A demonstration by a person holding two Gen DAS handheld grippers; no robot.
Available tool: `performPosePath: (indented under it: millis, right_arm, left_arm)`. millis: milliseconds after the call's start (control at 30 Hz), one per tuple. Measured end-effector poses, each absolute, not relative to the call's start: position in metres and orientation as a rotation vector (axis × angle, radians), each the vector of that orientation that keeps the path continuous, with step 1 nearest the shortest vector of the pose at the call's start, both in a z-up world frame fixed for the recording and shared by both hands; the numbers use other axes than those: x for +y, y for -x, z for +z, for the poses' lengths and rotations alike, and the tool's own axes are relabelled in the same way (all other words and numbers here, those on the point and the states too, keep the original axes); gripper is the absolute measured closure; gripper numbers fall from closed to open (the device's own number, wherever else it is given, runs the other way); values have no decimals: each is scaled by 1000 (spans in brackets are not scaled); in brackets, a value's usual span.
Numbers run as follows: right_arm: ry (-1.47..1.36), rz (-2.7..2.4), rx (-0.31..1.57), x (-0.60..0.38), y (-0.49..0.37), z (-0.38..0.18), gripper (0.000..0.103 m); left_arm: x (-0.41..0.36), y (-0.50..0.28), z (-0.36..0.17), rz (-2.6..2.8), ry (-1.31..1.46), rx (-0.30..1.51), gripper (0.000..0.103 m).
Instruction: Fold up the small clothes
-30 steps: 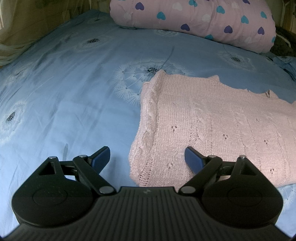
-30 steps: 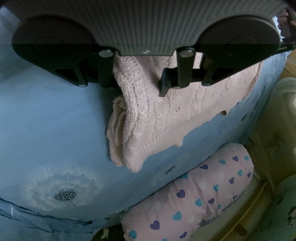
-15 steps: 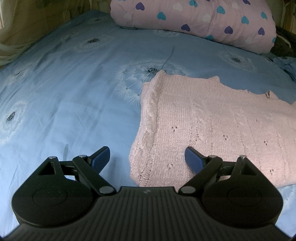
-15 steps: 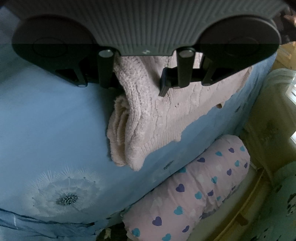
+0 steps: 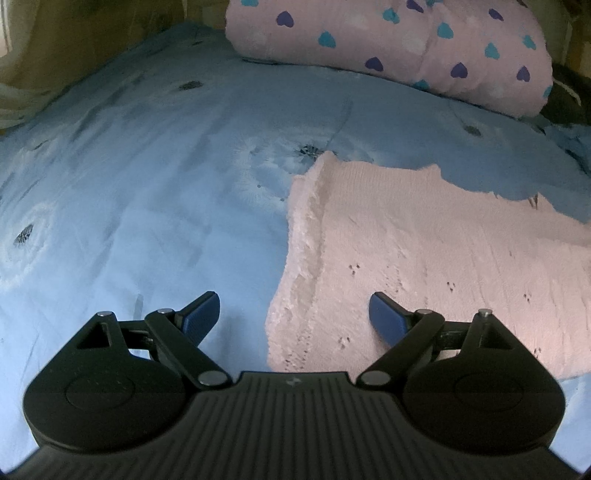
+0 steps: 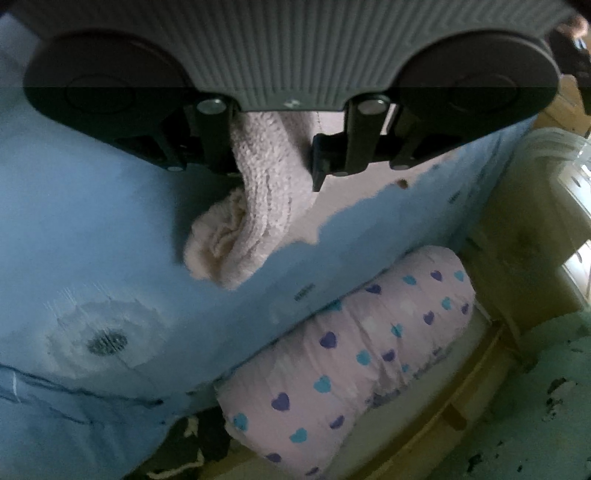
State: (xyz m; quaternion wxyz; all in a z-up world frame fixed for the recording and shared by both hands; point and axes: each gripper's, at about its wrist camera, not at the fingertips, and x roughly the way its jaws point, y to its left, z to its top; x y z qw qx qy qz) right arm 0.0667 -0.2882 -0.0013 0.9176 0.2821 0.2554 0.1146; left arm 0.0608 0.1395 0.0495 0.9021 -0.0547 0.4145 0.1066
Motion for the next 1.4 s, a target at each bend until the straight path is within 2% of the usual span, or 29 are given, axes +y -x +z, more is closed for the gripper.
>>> performPosePath:
  millis: [433, 767, 1000, 1200, 1300, 1400]
  right_arm:
    - [-496, 285, 511, -228, -76, 54, 77]
    - [-348, 386, 506, -145, -87, 93, 77]
    - [-142, 475, 514, -58, -92, 95, 77]
    - [87, 542, 562, 20, -94, 68, 77]
    - [152, 581, 632, 44, -97, 50, 72]
    - [110, 605, 619, 45, -90, 45, 60]
  left_arm:
    - [158, -57, 59, 229, 195, 842, 12]
    - [184, -47, 63, 285, 234, 838, 12]
    - [208, -43, 68, 314, 317, 818, 12]
    - [226, -39, 70, 341, 377, 807, 12]
    - [235, -36, 72, 354, 409, 794, 12]
    - [240, -34, 73, 356, 435, 790, 12]
